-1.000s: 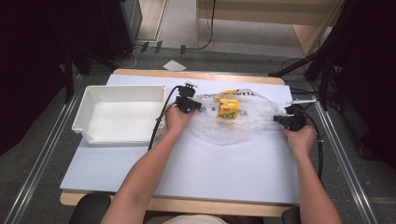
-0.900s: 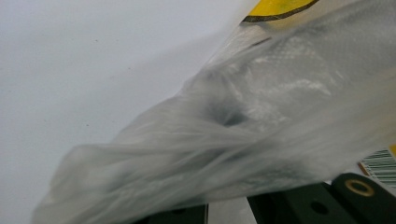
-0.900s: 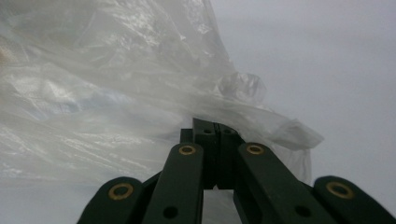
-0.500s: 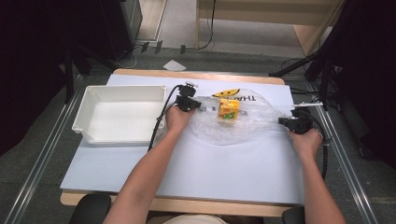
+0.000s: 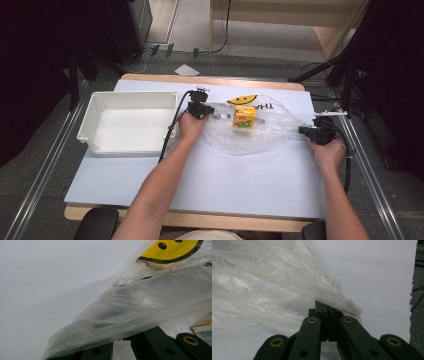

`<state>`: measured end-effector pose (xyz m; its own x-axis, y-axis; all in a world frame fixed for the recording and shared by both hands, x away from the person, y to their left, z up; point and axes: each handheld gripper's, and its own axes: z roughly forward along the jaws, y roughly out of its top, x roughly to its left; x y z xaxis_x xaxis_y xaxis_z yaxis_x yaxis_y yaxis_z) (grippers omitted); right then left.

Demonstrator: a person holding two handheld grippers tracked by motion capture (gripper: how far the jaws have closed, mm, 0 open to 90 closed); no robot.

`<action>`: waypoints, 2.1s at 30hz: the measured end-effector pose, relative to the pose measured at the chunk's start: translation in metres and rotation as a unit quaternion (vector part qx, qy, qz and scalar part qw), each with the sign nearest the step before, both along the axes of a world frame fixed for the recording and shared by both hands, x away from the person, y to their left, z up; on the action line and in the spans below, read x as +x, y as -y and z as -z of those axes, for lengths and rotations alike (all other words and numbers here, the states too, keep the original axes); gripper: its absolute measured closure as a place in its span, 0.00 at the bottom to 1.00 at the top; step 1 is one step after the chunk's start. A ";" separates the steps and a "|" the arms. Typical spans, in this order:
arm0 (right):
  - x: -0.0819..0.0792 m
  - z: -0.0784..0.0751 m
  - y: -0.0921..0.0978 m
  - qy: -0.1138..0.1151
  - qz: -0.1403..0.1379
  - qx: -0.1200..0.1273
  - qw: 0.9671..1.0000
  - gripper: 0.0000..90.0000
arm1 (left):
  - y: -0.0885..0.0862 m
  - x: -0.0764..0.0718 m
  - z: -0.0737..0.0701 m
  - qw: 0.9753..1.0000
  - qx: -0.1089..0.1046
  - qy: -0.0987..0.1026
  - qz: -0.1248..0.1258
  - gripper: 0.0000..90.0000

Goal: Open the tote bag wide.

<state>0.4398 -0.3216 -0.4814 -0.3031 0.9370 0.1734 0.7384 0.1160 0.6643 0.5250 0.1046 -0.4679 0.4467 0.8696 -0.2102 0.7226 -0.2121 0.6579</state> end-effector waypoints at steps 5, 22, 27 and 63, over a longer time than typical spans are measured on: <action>0.001 0.000 0.003 -0.002 -0.001 0.005 1.000 1.00 | -0.003 0.002 0.000 1.000 0.002 0.000 -0.011 1.00; -0.002 0.001 0.016 -0.002 0.016 0.008 1.000 1.00 | -0.008 0.005 -0.004 0.999 0.012 -0.015 -0.038 1.00; -0.001 -0.002 0.018 -0.003 0.015 -0.027 1.000 1.00 | -0.008 0.005 -0.004 0.999 0.016 -0.017 -0.042 1.00; -0.016 -0.076 -0.032 0.053 -0.093 0.019 0.994 0.87 | 0.001 -0.029 -0.078 0.997 -0.027 0.038 0.065 0.58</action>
<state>0.4234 -0.2891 -0.4057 -0.4887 0.8565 0.1661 0.6326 0.2168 0.7435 0.4961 0.1033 -0.3895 0.5719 0.7915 -0.2158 0.6388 -0.2646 0.7224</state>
